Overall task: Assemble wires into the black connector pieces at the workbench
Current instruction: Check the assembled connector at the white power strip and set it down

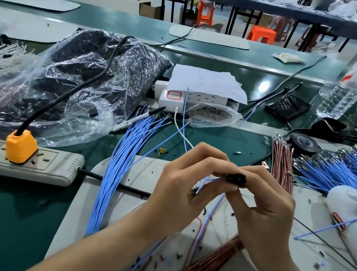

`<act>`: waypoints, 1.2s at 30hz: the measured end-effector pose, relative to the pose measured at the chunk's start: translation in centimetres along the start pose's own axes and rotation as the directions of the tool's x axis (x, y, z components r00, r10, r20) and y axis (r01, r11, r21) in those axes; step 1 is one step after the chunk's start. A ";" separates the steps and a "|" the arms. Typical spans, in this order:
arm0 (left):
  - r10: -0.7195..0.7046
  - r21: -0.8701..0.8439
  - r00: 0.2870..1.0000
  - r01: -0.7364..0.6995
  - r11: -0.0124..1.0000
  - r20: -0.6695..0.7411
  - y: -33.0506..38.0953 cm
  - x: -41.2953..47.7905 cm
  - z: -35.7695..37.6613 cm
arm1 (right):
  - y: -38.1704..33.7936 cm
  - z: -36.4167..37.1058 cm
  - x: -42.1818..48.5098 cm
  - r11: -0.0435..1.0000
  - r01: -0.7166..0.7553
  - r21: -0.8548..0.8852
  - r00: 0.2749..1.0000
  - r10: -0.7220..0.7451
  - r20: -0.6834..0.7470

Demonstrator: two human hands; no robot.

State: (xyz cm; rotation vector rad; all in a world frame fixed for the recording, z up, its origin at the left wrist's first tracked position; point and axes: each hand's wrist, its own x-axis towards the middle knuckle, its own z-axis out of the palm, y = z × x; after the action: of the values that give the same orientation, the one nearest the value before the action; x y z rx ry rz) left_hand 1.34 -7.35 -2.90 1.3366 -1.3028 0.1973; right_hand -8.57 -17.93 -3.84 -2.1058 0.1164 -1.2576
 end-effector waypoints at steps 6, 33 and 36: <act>-0.007 -0.004 1.000 0.007 1.000 0.008 0.0 0.2 0.0 | -0.2 -0.1 -0.2 1.000 -0.002 -0.006 1.000 0.002 -0.016; 0.008 0.006 0.998 -0.008 1.000 0.063 -0.3 -0.2 -0.3 | 0.6 -0.1 0.2 0.949 -0.187 0.254 0.975 0.147 0.168; 0.027 0.039 0.996 -0.030 0.999 0.084 -0.2 -0.2 -0.4 | 0.5 -0.1 0.3 0.969 -0.139 0.204 0.982 0.109 0.153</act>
State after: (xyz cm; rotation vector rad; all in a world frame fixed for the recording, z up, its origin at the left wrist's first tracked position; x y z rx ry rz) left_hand 1.65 -6.97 -3.10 1.3728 -1.3952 0.1899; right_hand -8.38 -18.52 -3.88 -1.9612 0.0472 -0.9976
